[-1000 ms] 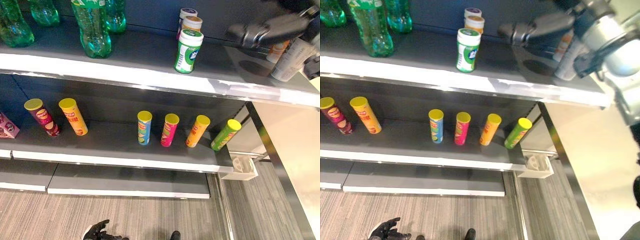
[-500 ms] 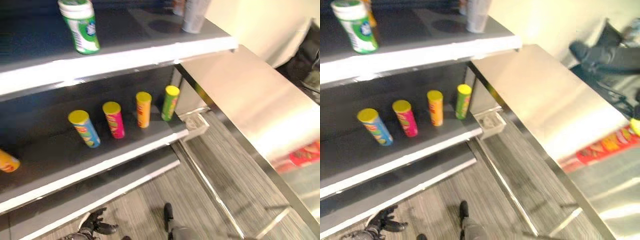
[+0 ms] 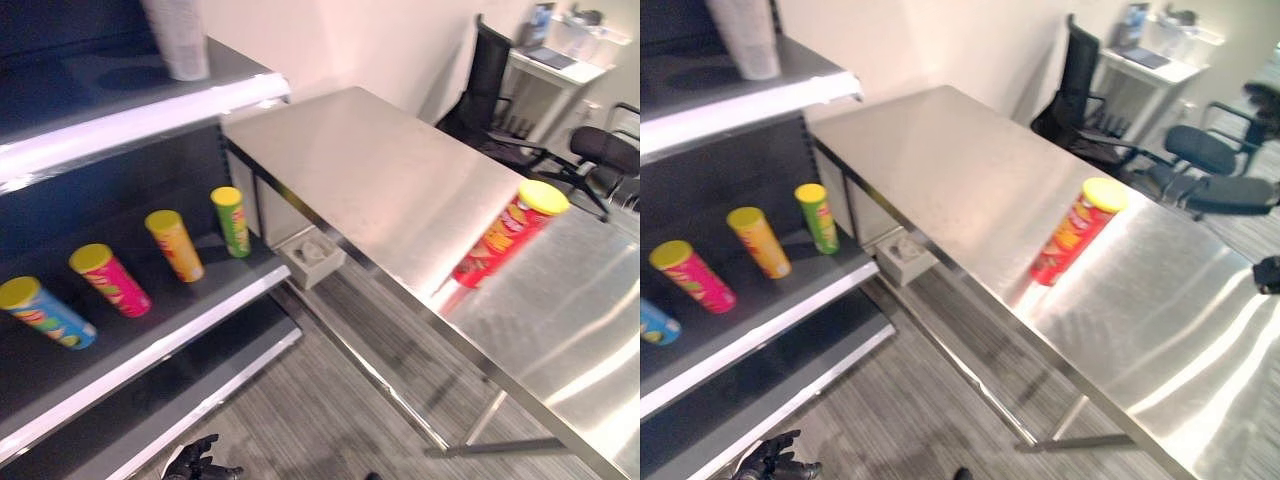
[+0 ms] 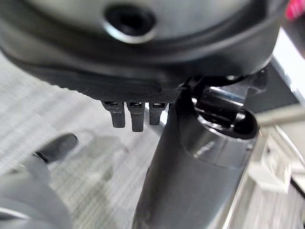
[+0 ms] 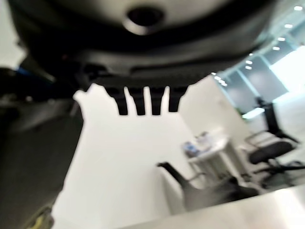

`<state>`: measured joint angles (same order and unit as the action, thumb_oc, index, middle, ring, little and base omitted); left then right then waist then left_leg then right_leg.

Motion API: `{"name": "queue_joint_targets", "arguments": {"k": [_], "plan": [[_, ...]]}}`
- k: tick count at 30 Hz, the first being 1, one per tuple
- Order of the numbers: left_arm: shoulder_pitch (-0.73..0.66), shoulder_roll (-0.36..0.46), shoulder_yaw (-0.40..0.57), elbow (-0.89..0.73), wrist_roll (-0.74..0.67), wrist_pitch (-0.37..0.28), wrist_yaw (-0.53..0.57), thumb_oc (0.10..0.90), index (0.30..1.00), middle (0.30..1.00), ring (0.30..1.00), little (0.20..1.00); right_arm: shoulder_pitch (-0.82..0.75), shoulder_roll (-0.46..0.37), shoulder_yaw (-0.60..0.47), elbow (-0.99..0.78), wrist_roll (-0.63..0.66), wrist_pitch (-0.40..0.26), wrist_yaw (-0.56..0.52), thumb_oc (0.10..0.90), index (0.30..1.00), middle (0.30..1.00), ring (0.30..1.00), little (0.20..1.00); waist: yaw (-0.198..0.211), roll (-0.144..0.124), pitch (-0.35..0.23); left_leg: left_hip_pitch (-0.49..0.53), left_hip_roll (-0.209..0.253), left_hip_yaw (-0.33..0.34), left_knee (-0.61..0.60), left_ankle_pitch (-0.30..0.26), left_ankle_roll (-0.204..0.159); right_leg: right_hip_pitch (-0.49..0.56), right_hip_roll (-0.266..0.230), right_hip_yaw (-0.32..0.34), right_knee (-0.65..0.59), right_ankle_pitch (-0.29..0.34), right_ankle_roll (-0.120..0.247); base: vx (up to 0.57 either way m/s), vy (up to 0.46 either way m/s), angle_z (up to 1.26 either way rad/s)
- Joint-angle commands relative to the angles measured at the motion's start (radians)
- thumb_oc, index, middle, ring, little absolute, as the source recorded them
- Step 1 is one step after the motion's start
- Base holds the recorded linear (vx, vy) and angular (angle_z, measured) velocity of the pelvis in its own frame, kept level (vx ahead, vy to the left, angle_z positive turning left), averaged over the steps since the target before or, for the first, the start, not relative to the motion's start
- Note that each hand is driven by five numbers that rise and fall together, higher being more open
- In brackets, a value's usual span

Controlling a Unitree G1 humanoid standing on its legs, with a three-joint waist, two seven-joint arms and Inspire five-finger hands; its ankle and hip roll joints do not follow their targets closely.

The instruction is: Put the goods on the table back onto the shelves and tidy them up.

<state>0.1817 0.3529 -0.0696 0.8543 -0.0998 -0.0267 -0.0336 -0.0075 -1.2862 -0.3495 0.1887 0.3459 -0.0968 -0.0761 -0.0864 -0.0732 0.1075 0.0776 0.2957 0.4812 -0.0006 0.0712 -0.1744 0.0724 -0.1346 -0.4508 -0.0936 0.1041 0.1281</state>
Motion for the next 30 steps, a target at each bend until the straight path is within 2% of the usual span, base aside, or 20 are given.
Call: {"name": "queue_joint_targets", "arguments": {"k": [1,4,6,8,11,12,13,16,18,21,30], "plan": [[-0.027,0.100,0.014,-0.042,-0.029,-0.038,0.006,0.800,0.900,0.900,0.900,0.900,-0.169,-0.045,-0.070,-0.054,0.105,-0.087,-0.008,0.800,0.900,0.900,0.900,0.900,0.055,-0.069,-0.023,0.004,0.021,-0.006,0.008,-0.046,0.000,-0.006,-0.016,0.075,0.006,-0.085,0.043,0.01,-0.174,-0.11],[-0.035,0.093,0.004,-0.046,-0.040,-0.035,0.003,0.800,0.900,0.900,0.900,0.900,-0.206,-0.008,-0.041,-0.080,0.180,-0.105,0.008,0.800,0.900,0.900,0.900,0.900,0.056,-0.061,0.000,-0.019,0.060,-0.031,0.096,-0.034,-0.010,0.014,0.025,0.088,0.006,-0.125,0.006,0.00,-0.206,-0.11],[-0.040,0.090,-0.011,-0.045,-0.041,-0.037,0.003,0.800,0.900,0.900,0.900,0.900,-0.259,0.015,0.006,-0.079,0.215,-0.114,0.009,0.800,0.900,0.900,0.900,0.900,0.080,-0.059,0.023,-0.063,0.056,-0.107,0.167,-0.009,-0.018,0.027,0.038,0.096,0.006,-0.140,-0.010,-0.02,-0.133,-0.12],[-0.052,0.086,-0.022,-0.039,-0.054,-0.038,0.007,0.800,0.900,0.900,0.900,0.900,-0.308,0.025,0.049,-0.074,0.241,-0.117,0.004,0.800,0.900,0.900,0.900,0.900,0.095,-0.073,0.038,-0.131,-0.004,-0.203,0.164,-0.035,0.013,0.022,0.025,0.081,0.006,-0.133,-0.018,-0.10,-0.058,-0.21],[-0.062,0.080,-0.048,-0.028,-0.060,-0.042,0.010,0.800,0.900,0.900,0.900,0.900,-0.348,0.041,0.081,-0.075,0.261,-0.127,0.010,0.800,0.900,0.900,0.900,0.900,0.120,-0.074,0.045,-0.193,-0.082,-0.321,0.105,-0.029,0.014,0.024,0.016,0.095,0.006,-0.124,-0.007,-0.01,0.010,-0.04],[-0.064,0.077,-0.052,-0.023,-0.060,-0.043,0.010,0.800,0.900,0.900,0.900,0.900,-0.371,0.048,0.108,-0.069,0.254,-0.125,0.010,0.800,0.900,0.900,0.900,0.900,0.122,-0.070,0.045,-0.184,-0.097,-0.348,0.076,-0.031,0.017,0.023,0.018,0.105,0.006,-0.123,-0.006,0.09,0.095,-0.04],[-0.065,0.069,-0.067,-0.014,-0.051,-0.043,0.005,0.800,0.900,0.900,0.900,0.900,-0.371,0.073,0.142,-0.069,0.243,-0.119,0.027,0.800,0.900,0.900,0.900,0.900,0.120,-0.053,0.031,-0.142,-0.112,-0.371,0.025,-0.038,0.026,0.025,0.024,0.117,0.006,-0.120,-0.003,0.12,0.113,-0.23],[-0.063,0.063,-0.073,-0.008,-0.040,-0.042,0.000,0.800,0.900,0.900,0.900,0.900,-0.368,0.081,0.172,-0.074,0.221,-0.108,0.039,0.800,0.900,0.900,0.900,0.900,0.116,-0.046,0.018,-0.114,-0.124,-0.364,-0.008,-0.027,0.032,0.032,0.019,0.118,0.006,-0.118,-0.002,0.09,0.092,-0.47],[-0.062,0.061,-0.074,0.007,-0.035,-0.046,-0.002,0.800,0.900,0.900,0.900,0.900,-0.384,0.104,0.235,-0.083,0.207,-0.096,0.065,0.800,0.900,0.900,0.900,0.900,0.115,-0.038,0.007,-0.069,-0.135,-0.336,-0.048,-0.027,0.040,0.035,0.009,0.134,0.006,-0.113,0.003,0.11,0.163,-0.13],[-0.056,0.060,-0.069,0.015,-0.031,-0.047,-0.005,0.800,0.900,0.900,0.900,0.900,-0.386,0.111,0.272,-0.094,0.181,-0.086,0.083,0.800,0.900,0.900,0.900,0.900,0.116,-0.037,0.004,-0.045,-0.141,-0.315,-0.063,-0.030,0.046,0.035,0.001,0.148,0.006,-0.106,0.010,0.07,0.092,-0.04],[-0.048,0.052,-0.062,0.019,-0.023,-0.054,-0.005,0.800,0.900,0.900,0.900,0.900,-0.345,0.081,0.300,-0.096,0.148,-0.064,0.122,0.800,0.900,0.900,0.900,0.900,0.113,-0.039,-0.005,-0.027,-0.155,-0.284,-0.080,-0.042,0.061,0.025,-0.022,0.162,0.006,-0.092,0.028,0.03,0.058,-0.07]]}}
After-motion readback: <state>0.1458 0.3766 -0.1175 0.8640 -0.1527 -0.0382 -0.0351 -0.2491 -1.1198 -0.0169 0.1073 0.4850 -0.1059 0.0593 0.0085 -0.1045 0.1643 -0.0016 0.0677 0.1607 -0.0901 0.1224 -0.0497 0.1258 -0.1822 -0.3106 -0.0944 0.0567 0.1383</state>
